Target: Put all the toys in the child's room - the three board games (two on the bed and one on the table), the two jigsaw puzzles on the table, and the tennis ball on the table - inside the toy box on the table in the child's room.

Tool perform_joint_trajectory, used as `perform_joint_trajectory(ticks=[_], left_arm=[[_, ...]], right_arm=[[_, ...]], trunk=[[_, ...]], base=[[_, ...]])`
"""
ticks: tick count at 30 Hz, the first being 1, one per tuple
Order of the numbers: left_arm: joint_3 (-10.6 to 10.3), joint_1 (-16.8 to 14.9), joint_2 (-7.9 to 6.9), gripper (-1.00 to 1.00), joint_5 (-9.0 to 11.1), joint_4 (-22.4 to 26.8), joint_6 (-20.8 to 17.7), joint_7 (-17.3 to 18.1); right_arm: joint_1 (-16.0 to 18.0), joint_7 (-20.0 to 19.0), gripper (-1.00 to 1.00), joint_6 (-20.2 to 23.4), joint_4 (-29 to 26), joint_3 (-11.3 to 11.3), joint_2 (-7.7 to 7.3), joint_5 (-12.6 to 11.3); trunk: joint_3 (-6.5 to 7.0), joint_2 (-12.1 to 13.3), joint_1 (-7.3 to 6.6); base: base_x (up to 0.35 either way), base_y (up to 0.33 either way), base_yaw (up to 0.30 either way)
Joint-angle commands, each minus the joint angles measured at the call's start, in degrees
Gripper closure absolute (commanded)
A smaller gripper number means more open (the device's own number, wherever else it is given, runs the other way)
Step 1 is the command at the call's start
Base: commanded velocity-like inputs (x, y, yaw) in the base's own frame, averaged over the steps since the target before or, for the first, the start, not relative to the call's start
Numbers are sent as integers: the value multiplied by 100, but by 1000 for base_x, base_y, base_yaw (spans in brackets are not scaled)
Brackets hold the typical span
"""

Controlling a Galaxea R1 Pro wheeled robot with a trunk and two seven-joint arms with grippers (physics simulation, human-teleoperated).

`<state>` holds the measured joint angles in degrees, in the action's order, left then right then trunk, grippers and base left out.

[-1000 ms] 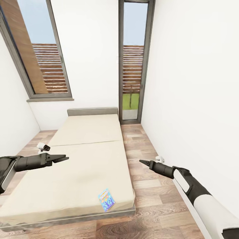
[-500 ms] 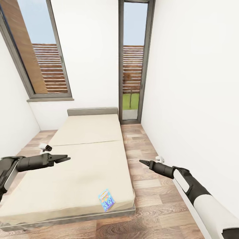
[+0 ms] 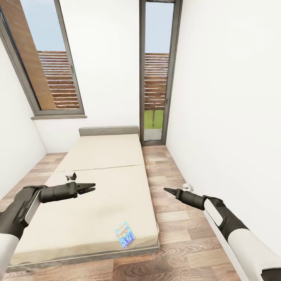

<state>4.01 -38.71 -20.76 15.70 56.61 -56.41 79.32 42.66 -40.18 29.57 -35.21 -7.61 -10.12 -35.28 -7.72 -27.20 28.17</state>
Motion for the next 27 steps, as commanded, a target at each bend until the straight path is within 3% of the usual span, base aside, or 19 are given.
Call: perform_joint_trajectory(ticks=[1, 6, 11, 19, 27], left_arm=[[-2, -5, 24, -100, 15, -1, -81, -55], [-5, -5, 177, -100, 24, -291, -148, -428], [0, -5, 212, -100, 22, -602, -140, -559], [-4, -5, 228, -100, 2, -1050, -125, -671], [2, -5, 253, -100, -3, -1150, -116, -949]], right_arm=[[5, 4, -100, 36, -3, -21, -7, -54], [5, -19, -100, 55, -3, -16, -7, -62], [5, -30, -100, 89, -6, 27, 8, -73], [4, -45, -100, 123, -35, 428, 51, -87], [5, -42, -100, 96, 6, 591, 68, -78]], trunk=[[-30, -53, 25], [-120, -254, 135], [-210, -454, 245], [-353, -775, 421], [-497, -1096, 596]], base=[[0, 0, 0], [0, 0, 0], [0, 0, 0], [0, 0, 0], [-38, 0, 0]])
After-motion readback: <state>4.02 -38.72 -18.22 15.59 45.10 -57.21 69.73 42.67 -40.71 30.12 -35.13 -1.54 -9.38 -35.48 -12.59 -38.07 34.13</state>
